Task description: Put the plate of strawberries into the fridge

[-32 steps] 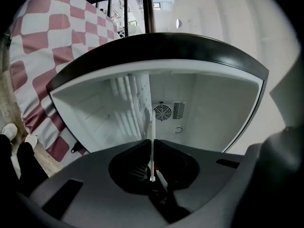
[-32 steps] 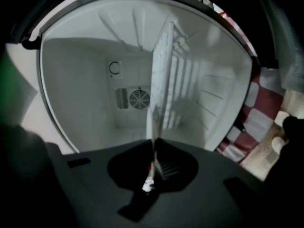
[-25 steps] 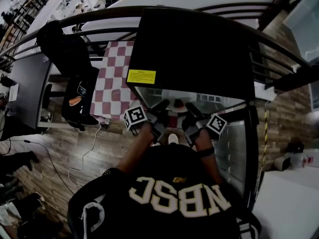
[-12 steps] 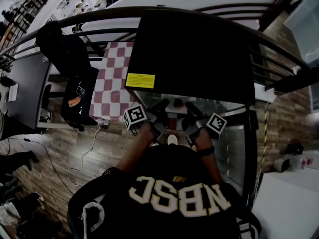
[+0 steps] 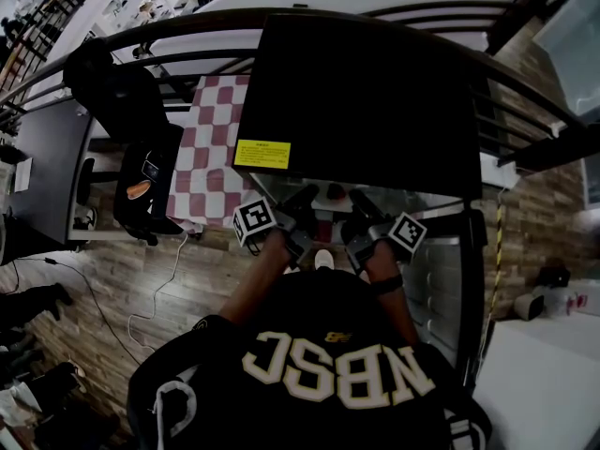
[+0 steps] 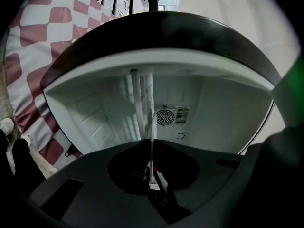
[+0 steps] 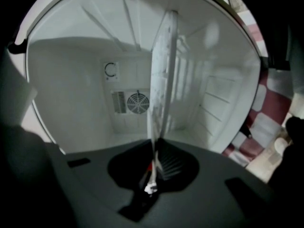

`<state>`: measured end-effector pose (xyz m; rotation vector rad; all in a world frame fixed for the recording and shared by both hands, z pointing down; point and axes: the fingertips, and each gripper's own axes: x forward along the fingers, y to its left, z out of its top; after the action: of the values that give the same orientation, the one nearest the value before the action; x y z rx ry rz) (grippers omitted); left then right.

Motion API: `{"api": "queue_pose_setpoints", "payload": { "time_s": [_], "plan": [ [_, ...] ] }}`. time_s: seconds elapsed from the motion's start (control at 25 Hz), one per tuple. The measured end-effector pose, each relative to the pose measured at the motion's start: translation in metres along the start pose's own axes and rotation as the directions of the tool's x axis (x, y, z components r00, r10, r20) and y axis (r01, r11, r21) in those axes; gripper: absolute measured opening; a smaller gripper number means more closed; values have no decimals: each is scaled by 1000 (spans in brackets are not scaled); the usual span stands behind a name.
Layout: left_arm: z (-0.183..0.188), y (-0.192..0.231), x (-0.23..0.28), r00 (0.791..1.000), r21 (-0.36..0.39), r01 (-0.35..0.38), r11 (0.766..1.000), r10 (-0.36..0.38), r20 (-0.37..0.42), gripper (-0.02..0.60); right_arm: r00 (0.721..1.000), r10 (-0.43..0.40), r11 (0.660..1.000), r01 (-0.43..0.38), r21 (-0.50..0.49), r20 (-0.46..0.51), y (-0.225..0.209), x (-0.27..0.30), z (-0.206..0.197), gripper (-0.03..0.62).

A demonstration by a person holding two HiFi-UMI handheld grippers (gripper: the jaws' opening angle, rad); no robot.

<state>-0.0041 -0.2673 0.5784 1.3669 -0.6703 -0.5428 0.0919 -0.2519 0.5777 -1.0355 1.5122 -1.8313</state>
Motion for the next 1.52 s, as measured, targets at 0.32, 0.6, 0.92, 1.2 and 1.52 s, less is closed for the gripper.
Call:
{"api": "queue_pose_setpoints", "payload": {
  "time_s": [0.32,0.6,0.92,1.2,1.52],
  "plan": [
    [-1,-3,-2,1000,36,5,999,-5,-2,31,1000,10,1000,-10,-28,19,1,-1,1,32],
    [-7,-8,-8,999,55,37,998,-36,-11,68,998,17,996,-13,-83,57,2,-10,6,182],
    [-13,-15,-16,998,60,66,996,-64,-22,189,998,44,997,-40,-69,45,2,-18,-7,186],
    [-20,-11,-31,998,54,59,997,-58,-14,189,997,57,995,-52,-90,53,-3,-31,-15,186],
    [-27,-2,-44,999,65,48,997,-47,-19,187,996,71,994,-66,-92,48,-11,-39,-28,180]
  ]
}}
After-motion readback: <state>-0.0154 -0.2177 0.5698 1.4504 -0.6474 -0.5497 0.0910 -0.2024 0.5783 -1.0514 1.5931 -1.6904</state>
